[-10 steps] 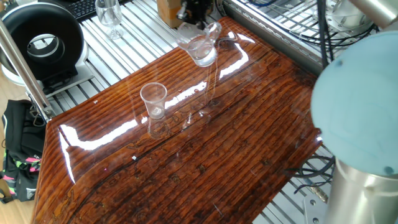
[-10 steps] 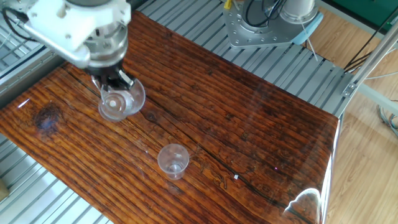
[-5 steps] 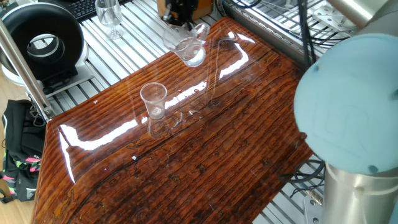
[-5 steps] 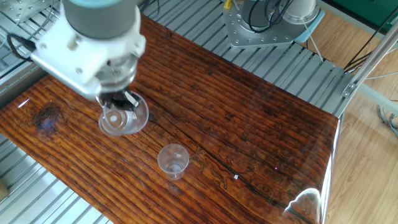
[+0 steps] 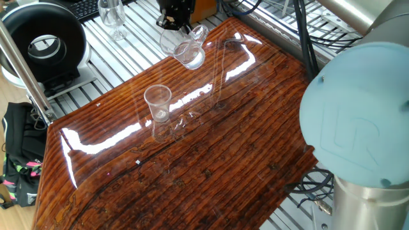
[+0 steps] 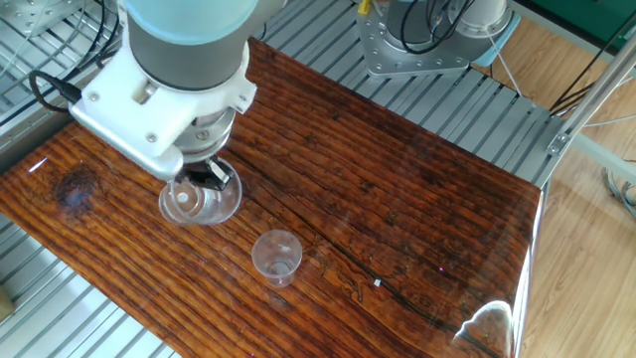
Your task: Pour the water from one cup into another empty cup
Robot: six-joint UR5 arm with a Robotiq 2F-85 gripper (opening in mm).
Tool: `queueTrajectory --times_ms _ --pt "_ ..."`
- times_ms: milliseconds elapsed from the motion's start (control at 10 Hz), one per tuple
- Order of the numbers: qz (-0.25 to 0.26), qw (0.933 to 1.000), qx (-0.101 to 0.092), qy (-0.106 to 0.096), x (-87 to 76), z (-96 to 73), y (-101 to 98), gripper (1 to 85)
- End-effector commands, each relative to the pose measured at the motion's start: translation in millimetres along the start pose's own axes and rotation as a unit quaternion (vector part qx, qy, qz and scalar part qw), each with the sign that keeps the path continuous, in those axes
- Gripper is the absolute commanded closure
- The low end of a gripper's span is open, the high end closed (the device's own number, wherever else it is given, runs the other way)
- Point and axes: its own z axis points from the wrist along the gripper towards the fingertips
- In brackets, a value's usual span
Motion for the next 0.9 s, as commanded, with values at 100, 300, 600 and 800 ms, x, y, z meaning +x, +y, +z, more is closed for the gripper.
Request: queueTrajectory --times_ms 100,300,600,800 --pt "-0.042 0.9989 -0.003 -0.019 -10.1 -0.8 4.2 84.0" --pt "-0.049 0.9984 0.016 -0.022 -11.7 -1.0 -5.7 84.0" --pt "-0.036 0.9989 0.025 -0.014 -12.9 -11.6 6.8 84.0" --pt "-0.022 0.9994 0.023 -0.010 -15.7 -17.5 30.5 84.0"
